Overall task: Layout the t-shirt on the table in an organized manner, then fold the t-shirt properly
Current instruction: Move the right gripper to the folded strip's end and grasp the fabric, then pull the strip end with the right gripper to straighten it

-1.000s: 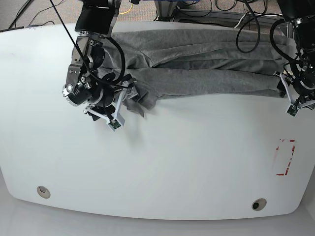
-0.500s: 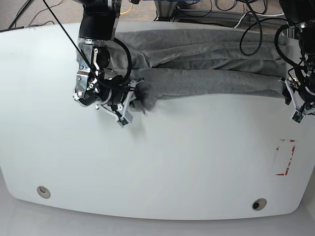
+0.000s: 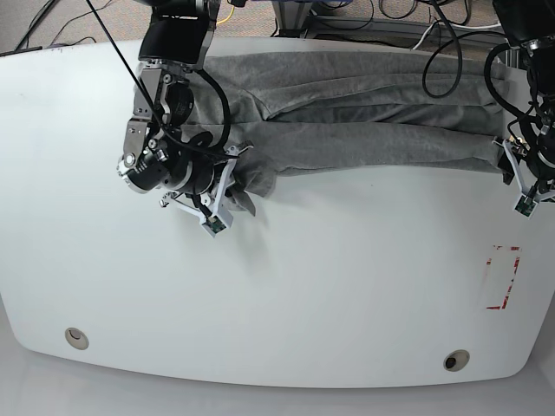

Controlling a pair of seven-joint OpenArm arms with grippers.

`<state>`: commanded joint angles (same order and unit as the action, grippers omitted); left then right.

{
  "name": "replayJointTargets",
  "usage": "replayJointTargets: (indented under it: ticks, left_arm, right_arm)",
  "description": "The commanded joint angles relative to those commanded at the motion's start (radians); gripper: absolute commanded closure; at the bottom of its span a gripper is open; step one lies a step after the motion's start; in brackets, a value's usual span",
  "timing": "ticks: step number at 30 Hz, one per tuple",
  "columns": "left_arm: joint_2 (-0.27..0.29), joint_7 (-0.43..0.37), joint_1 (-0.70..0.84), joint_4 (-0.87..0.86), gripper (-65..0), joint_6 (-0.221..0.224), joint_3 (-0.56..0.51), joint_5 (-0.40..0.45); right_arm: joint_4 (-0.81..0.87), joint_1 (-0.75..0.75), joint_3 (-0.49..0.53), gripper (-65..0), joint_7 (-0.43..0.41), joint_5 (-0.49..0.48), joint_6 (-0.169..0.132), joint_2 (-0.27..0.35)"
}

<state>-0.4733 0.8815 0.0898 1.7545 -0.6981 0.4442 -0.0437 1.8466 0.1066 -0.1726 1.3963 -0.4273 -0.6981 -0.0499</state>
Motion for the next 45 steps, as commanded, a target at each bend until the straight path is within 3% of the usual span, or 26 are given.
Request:
replayJointTargets:
  ticks: [5, 14, 22, 25, 28, 32, 35, 39, 45]
  left_arm:
    - [0.0, -0.002, -0.029, -0.043, -37.1, 0.0, -0.002, 0.0]
    - [0.0, -0.002, -0.046, -0.084, -37.1, 0.0, -0.002, 0.0]
    - [0.0, -0.002, -0.041, -0.084, -37.1, 0.0, -0.002, 0.0]
    - [0.0, -0.002, -0.04, -0.086, -37.1, 0.0, -0.002, 0.0]
    - [0.0, -0.002, -0.04, -0.086, -37.1, 0.0, -0.002, 0.0]
    - [0.0, -0.002, -0.04, -0.086, -37.1, 0.0, -0.002, 0.0]
    - [0.0, -0.002, -0.04, -0.086, -37.1, 0.0, -0.002, 0.0]
    - [0.0, -0.002, -0.04, -0.086, -37.1, 0.0, 0.0, 0.0]
    - [0.002, -0.002, -0.038, -0.083, -37.1, 0.0, 0.0, 0.0]
  right_arm:
    - [0.032, -0.069, 0.025, -6.5, 0.0, -0.163, 0.0, 0.063]
    - [0.035, -0.161, 0.16, -6.8, 0.0, -0.427, 0.0, 0.256]
    - [0.035, -0.166, 0.275, -7.5, 0.0, -0.543, 0.0, 0.385]
    - [0.035, -0.166, 0.322, -12.5, 0.0, -0.569, 0.0, 0.419]
    - [0.035, -0.164, 0.37, -25.8, 0.0, -0.577, 0.0, 0.45]
    - [0.035, -0.164, 0.446, -39.0, 0.0, -0.577, 0.0, 0.489]
    - [0.037, -0.164, 0.457, -42.5, 0.0, -0.577, 0.0, 0.516]
    - [0.043, -0.146, 0.44, -42.3, 0.0, -0.577, 0.0, 0.54]
    - [0.046, -0.129, 0.272, -42.3, 0.0, -0.569, 0.0, 0.505]
